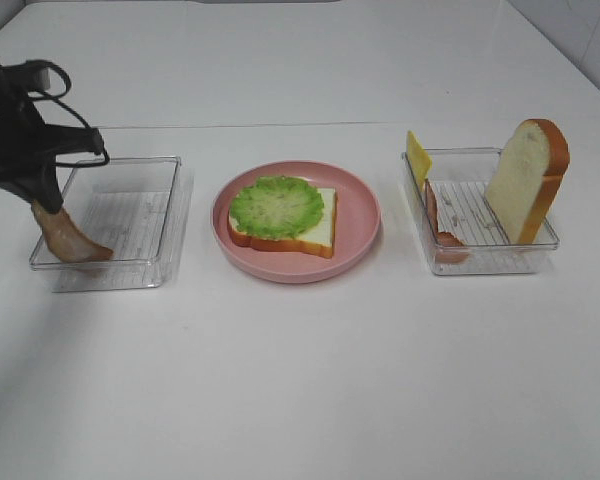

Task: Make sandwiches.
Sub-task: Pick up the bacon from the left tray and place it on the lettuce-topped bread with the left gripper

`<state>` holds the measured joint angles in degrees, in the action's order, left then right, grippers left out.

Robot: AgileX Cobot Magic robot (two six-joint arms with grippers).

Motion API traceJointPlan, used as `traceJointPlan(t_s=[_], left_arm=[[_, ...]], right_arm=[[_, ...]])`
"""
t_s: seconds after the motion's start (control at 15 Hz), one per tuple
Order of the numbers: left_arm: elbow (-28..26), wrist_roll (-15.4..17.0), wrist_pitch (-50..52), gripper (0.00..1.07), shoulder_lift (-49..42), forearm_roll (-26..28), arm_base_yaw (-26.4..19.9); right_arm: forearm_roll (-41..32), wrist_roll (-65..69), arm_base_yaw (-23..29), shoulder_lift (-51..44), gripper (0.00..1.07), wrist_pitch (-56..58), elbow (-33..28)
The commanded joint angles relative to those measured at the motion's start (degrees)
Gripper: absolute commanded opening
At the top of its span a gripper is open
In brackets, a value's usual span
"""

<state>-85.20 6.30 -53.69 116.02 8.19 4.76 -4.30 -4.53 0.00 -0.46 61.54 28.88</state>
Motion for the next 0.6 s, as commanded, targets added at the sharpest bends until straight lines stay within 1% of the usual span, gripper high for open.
traceJointPlan(t_s=[0.07, 0.13, 0.27, 0.33, 0.53, 0.6], left_arm=[[-3.4, -3.5, 0.1, 0.0, -2.1, 7.7, -0.1], [-4.6, -6.3, 0.6, 0.0, -2.2, 12.8, -0.1], [-6.0, -10.7, 2.9, 0.0, -2.2, 23.7, 0.3], [-6.0, -12.1, 3.9, 0.0, -2.2, 26.4, 0.8], [-6.0, -18.7, 10.5, 0.0, -2.1, 38.3, 4.5], [-6.0, -19.7, 13.0, 0.0, -1.8, 40.9, 6.4]], right_arm=[[-0.1, 0.4, 0.0, -0.7, 0.76, -0.7, 0.0], [-0.1, 0.4, 0.0, -0.7, 0.76, -0.7, 0.0], [-0.1, 0.4, 0.0, -0.7, 0.76, -0.7, 0.0], [-0.1, 0.4, 0.0, -0.7, 0.76, -0.7, 0.0], [-0.1, 0.4, 0.0, -0.7, 0.76, -0.7, 0.0], [-0.1, 0.4, 0.0, -0.7, 0.76, -0.7, 0.0]])
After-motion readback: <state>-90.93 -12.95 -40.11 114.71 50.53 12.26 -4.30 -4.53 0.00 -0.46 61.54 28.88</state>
